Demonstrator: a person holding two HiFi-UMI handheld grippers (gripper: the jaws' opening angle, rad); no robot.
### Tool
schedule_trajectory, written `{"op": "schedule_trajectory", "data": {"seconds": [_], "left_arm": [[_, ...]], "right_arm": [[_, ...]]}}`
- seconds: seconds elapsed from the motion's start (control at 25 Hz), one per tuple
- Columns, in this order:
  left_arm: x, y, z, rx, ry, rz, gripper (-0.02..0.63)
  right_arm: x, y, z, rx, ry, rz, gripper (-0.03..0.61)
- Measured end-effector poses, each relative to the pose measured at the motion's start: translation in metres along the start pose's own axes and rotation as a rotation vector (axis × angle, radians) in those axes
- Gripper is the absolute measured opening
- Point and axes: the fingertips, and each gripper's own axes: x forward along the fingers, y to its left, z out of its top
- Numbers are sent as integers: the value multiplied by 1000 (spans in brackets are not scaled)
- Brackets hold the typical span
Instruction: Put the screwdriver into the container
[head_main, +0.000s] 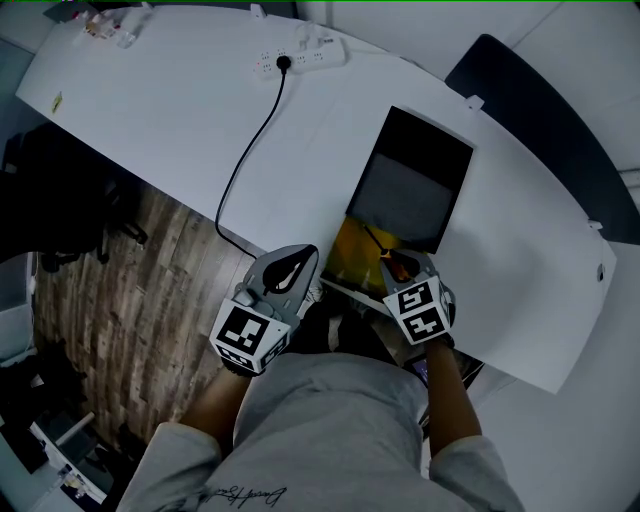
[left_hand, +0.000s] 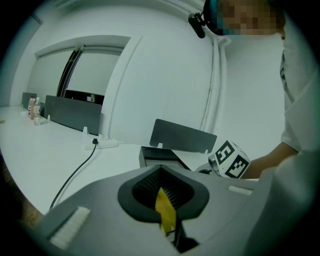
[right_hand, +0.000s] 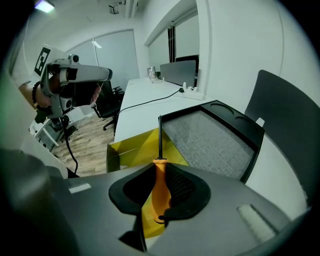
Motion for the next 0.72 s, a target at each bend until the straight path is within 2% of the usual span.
{"op": "schedule_trajectory", "data": {"seconds": [0.72], "left_arm": [[0,20,-3,-10,14,-15,-2]], "right_arm": [[38,2,-16,-71,222,-26,86]]}}
